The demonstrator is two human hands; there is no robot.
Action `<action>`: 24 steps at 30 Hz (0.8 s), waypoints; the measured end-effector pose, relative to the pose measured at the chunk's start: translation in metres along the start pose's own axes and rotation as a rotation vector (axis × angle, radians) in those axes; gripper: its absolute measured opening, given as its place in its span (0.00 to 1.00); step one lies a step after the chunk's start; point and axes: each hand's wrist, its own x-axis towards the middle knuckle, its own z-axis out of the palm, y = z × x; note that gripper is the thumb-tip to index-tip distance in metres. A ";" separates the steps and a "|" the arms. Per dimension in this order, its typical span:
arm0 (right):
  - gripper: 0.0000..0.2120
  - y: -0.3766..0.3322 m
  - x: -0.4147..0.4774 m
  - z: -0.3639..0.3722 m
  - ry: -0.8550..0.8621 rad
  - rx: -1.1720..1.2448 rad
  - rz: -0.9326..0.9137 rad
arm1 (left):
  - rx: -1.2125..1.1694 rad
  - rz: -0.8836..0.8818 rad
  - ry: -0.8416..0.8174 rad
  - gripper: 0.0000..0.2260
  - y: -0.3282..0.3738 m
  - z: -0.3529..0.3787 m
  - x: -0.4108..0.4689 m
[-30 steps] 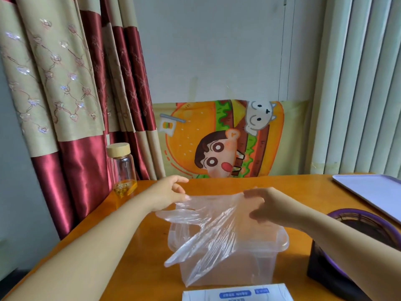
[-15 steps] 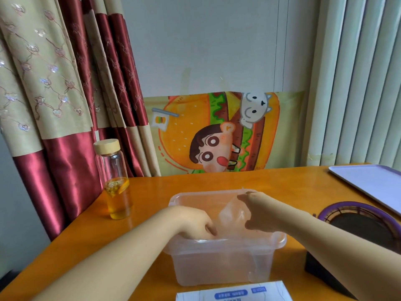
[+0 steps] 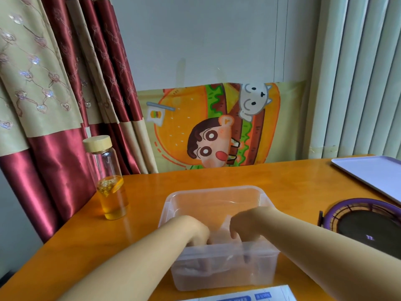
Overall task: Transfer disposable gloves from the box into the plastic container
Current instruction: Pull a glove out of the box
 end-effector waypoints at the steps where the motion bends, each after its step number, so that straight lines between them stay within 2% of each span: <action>1: 0.35 0.000 0.000 0.001 -0.033 -0.002 0.014 | 0.008 -0.004 -0.016 0.28 0.000 0.001 0.002; 3: 0.35 -0.001 -0.002 0.001 -0.084 -0.005 0.013 | 0.037 -0.017 -0.039 0.32 0.000 0.004 0.005; 5: 0.32 -0.001 -0.006 -0.001 -0.093 -0.003 -0.011 | 0.060 -0.034 -0.034 0.30 0.000 0.005 0.006; 8: 0.24 0.004 -0.006 0.000 -0.011 0.062 -0.049 | 0.084 -0.033 -0.021 0.27 0.001 0.005 0.002; 10: 0.17 0.011 -0.006 0.000 0.092 0.198 -0.053 | 0.073 -0.023 0.024 0.27 0.000 0.000 -0.007; 12: 0.13 0.016 -0.018 -0.002 0.202 0.303 -0.053 | 0.009 0.012 0.127 0.22 -0.004 -0.006 -0.019; 16: 0.11 0.018 -0.055 -0.005 0.521 0.348 -0.102 | -0.196 0.100 0.395 0.18 -0.017 -0.011 -0.051; 20: 0.08 0.005 -0.100 0.007 0.817 0.387 -0.214 | -0.408 0.220 0.769 0.14 -0.013 0.011 -0.093; 22: 0.07 -0.008 -0.122 0.017 0.866 0.396 -0.294 | -0.486 0.290 0.923 0.12 -0.006 0.032 -0.114; 24: 0.08 -0.021 -0.137 0.032 0.762 0.386 -0.365 | -0.549 0.332 0.964 0.10 0.002 0.057 -0.128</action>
